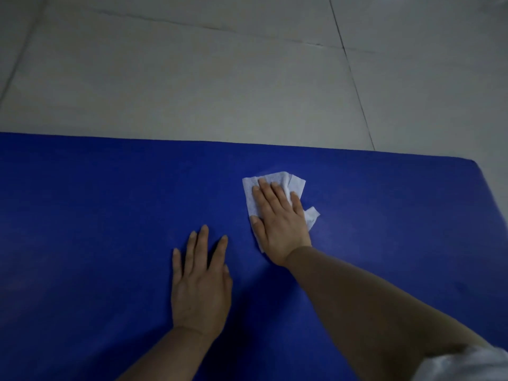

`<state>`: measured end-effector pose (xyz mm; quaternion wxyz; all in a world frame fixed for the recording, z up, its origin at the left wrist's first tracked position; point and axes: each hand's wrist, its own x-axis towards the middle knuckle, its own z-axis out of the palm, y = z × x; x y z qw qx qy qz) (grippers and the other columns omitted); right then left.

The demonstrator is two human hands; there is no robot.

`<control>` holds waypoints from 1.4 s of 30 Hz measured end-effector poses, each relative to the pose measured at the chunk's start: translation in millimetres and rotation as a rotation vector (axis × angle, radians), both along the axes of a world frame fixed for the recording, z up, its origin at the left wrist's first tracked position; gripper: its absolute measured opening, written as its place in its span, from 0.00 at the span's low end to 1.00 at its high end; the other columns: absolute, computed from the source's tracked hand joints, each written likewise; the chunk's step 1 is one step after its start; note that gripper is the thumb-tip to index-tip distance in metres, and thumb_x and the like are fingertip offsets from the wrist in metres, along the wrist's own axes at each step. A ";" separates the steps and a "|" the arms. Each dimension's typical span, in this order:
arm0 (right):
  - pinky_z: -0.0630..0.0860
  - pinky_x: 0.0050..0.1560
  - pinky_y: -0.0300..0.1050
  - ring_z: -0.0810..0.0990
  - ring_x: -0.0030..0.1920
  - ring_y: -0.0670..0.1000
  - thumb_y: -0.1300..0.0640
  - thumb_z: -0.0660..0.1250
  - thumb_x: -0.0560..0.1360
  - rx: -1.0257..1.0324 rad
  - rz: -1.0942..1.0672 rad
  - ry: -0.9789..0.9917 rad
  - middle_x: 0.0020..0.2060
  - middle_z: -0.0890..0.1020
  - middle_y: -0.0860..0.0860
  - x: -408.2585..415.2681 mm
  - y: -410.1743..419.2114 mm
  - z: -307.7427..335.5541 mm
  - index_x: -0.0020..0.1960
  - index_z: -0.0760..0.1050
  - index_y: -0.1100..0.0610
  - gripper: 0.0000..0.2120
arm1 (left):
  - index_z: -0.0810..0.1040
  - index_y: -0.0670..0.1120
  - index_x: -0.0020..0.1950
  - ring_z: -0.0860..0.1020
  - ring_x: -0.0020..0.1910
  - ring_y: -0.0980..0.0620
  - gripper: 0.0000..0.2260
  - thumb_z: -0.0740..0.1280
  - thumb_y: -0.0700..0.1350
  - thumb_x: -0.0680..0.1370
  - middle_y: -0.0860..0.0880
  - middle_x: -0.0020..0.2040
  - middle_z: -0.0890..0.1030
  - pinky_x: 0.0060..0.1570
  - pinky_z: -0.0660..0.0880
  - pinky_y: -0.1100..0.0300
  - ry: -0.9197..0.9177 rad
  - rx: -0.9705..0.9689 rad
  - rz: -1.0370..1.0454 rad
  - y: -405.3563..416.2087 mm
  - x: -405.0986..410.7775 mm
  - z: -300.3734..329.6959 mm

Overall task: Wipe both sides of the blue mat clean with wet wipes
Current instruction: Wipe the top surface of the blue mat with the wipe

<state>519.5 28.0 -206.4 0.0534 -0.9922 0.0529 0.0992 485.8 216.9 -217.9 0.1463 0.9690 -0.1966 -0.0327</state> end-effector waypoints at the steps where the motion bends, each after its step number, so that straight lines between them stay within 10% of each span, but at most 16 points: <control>1: 0.37 0.74 0.52 0.41 0.77 0.48 0.41 0.35 0.77 -0.007 -0.001 0.003 0.77 0.44 0.46 0.3 0.3 -0.2 0.78 0.43 0.50 0.31 | 0.69 0.45 0.71 0.63 0.72 0.41 0.21 0.60 0.46 0.77 0.39 0.74 0.65 0.70 0.55 0.41 -0.008 0.013 -0.006 0.0 -1.2 -1.2; 42: 0.37 0.75 0.54 0.38 0.76 0.48 0.43 0.38 0.82 0.012 -0.300 0.087 0.77 0.40 0.47 -8.1 -6.9 0.4 0.78 0.38 0.52 0.28 | 0.61 0.50 0.77 0.51 0.78 0.46 0.25 0.50 0.50 0.79 0.44 0.79 0.55 0.74 0.43 0.48 0.054 -0.013 0.019 2.5 -1.7 3.1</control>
